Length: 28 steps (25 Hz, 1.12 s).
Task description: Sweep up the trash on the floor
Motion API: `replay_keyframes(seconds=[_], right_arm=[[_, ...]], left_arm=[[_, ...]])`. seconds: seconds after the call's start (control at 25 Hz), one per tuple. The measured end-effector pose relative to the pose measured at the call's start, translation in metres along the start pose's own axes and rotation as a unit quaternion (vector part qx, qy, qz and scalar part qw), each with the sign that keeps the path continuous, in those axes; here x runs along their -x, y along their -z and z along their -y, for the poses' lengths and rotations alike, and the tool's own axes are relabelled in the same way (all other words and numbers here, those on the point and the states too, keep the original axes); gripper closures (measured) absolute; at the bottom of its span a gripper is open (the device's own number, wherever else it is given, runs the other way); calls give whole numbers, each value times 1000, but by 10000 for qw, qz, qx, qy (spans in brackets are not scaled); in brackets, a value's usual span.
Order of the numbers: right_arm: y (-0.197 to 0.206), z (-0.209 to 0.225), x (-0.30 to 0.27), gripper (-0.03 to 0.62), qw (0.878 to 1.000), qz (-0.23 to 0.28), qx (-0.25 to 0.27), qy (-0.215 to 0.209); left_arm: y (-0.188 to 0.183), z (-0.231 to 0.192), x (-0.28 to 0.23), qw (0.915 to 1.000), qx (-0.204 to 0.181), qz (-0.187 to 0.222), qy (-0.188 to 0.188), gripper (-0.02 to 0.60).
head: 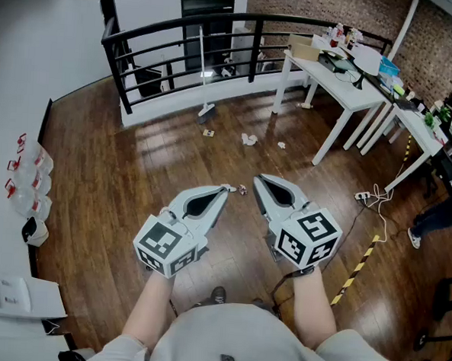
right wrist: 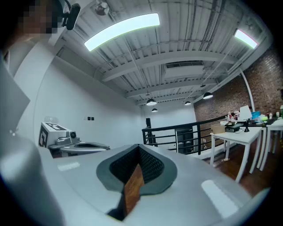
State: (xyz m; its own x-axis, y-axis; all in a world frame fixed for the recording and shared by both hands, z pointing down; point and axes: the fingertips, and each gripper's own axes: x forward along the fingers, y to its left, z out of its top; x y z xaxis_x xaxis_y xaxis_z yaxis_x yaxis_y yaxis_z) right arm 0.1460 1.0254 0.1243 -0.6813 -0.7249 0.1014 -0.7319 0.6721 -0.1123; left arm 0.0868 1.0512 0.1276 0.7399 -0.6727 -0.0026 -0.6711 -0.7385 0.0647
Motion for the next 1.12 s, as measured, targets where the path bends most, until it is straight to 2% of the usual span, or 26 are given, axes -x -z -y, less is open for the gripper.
replay_keyframes(seconds=[0.24, 0.48, 0.8, 1.12], right_arm=[[-4, -1, -32, 594, 9999, 96, 26, 65], [-3, 16, -75, 594, 9999, 39, 90, -36], [-11, 64, -190, 594, 9989, 146, 221, -377], [-36, 130, -307, 594, 9978, 333, -21, -577]], left_arm=[[-1, -38, 1, 10000, -32, 38, -3, 578], [10, -81, -17, 9998, 128, 28, -123, 577], [13, -201, -68, 9990, 178, 41, -410, 578], [4, -311, -119, 9973, 91, -168, -706, 577]])
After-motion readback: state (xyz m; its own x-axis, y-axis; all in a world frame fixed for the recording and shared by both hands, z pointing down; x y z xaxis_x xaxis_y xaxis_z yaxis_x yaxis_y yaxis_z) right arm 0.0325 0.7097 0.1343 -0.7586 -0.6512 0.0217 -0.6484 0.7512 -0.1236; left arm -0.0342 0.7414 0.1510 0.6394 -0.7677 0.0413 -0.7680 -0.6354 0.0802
